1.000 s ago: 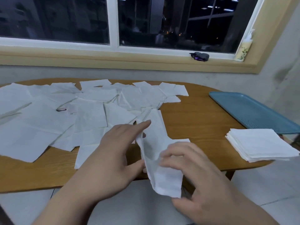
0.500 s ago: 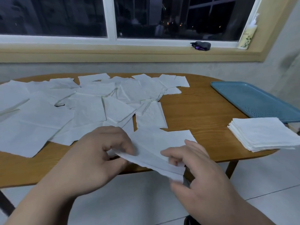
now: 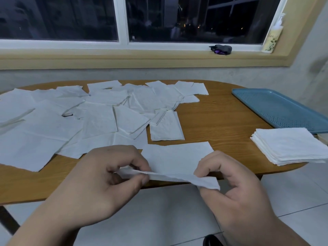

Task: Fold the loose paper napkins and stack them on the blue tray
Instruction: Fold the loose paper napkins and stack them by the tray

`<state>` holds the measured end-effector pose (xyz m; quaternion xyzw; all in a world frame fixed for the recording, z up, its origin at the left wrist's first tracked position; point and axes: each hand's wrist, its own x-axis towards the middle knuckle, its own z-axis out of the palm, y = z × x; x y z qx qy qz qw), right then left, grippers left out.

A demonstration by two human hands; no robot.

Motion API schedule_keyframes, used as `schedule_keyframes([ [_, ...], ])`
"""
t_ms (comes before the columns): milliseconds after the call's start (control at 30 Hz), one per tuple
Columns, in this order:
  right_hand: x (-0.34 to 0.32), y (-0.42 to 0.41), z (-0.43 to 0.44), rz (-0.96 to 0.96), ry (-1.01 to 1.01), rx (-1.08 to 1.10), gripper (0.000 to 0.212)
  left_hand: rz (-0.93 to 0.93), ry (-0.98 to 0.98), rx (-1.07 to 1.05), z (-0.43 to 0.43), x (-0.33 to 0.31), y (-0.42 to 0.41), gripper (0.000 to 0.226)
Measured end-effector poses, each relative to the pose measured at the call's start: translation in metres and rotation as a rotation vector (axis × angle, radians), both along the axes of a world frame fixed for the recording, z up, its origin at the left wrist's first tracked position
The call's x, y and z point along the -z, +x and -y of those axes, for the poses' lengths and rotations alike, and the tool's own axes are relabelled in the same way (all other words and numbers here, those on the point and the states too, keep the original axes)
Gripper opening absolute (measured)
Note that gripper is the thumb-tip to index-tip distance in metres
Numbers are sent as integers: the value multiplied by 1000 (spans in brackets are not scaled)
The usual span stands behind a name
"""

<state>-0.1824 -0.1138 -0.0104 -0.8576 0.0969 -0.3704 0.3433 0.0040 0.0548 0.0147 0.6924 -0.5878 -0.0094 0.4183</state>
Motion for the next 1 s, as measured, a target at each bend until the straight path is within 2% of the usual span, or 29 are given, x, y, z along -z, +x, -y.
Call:
schedule_keyframes([
  [100,0,0,0,-44,93,82,19,-77,-19,-69,4,3,-5,8],
  [233,5,5,4,-117,227,180,41,-64,-42,-229,20,17,-9,35],
  [300,5,8,9,-205,218,238,42,-11,-27,-262,26,22,-9,49],
  [400,6,12,15,-331,118,274,46,96,58,-247,27,26,-3,57],
  [467,8,12,18,-343,-3,299,49,132,109,-211,25,27,-1,53],
  [567,11,8,20,-341,-148,242,28,210,199,-120,22,28,1,42],
  [733,18,3,24,-455,-319,102,30,226,263,-67,21,31,4,41],
  [867,19,6,28,-348,-324,139,8,238,268,-65,21,32,2,44],
  [1000,16,8,27,-176,-226,166,14,245,243,-105,21,28,-3,38],
])
